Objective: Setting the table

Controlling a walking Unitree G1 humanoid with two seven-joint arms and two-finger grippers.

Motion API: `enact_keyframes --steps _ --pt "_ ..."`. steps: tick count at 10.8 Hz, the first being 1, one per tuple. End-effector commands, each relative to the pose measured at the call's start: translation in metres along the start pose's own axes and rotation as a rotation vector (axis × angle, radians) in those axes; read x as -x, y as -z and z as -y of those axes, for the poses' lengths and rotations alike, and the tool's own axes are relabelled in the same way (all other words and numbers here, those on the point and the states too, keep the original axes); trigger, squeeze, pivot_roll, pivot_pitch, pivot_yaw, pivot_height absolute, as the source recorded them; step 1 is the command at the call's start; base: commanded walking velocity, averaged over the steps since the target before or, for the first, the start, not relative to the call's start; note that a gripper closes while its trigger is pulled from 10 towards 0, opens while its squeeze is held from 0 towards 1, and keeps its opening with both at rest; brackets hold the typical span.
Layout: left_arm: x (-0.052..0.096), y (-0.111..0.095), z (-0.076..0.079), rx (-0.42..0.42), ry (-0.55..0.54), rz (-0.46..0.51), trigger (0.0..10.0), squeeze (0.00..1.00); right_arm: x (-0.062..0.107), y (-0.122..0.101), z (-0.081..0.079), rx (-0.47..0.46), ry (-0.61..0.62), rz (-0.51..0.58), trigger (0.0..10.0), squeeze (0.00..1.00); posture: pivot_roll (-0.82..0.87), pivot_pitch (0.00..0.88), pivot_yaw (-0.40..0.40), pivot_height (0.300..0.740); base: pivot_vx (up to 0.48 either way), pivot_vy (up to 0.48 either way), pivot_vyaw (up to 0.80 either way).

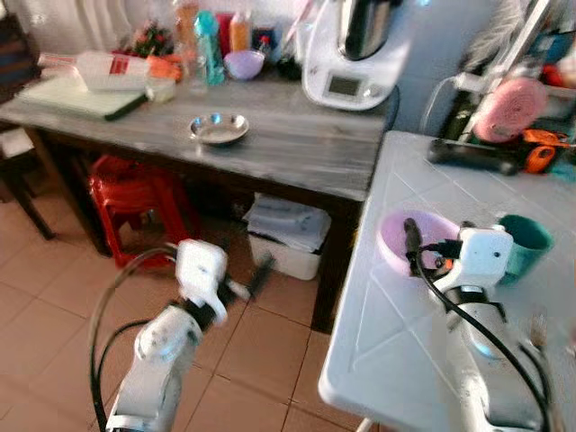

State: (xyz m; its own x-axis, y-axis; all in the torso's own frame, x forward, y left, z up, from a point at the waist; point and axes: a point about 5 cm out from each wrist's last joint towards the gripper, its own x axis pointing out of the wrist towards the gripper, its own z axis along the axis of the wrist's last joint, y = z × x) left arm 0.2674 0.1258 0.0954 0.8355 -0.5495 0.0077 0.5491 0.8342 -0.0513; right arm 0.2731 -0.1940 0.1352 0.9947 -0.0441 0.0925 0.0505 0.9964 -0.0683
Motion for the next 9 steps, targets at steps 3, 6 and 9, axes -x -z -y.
enact_keyframes --steps 3,6,9 --pt "0.002 -0.002 0.006 -0.037 0.111 -0.017 10.0 0.00 -0.007 -0.009 0.008 0.193 -0.116 -0.038 10.0 0.00 -0.02 0.000 -0.015 0.740 0.000 0.000 0.00" --pt "0.001 0.002 0.012 -0.039 0.171 -0.024 10.0 0.00 -0.013 -0.015 0.009 0.370 -0.319 -0.106 10.0 0.00 -0.03 0.000 -0.021 0.740 0.000 0.000 0.00" --pt "0.001 0.004 0.018 -0.023 0.205 -0.032 10.0 0.00 -0.002 -0.002 -0.008 0.365 -0.512 -0.182 10.0 0.00 -0.04 0.000 -0.015 0.740 0.000 0.000 0.00"
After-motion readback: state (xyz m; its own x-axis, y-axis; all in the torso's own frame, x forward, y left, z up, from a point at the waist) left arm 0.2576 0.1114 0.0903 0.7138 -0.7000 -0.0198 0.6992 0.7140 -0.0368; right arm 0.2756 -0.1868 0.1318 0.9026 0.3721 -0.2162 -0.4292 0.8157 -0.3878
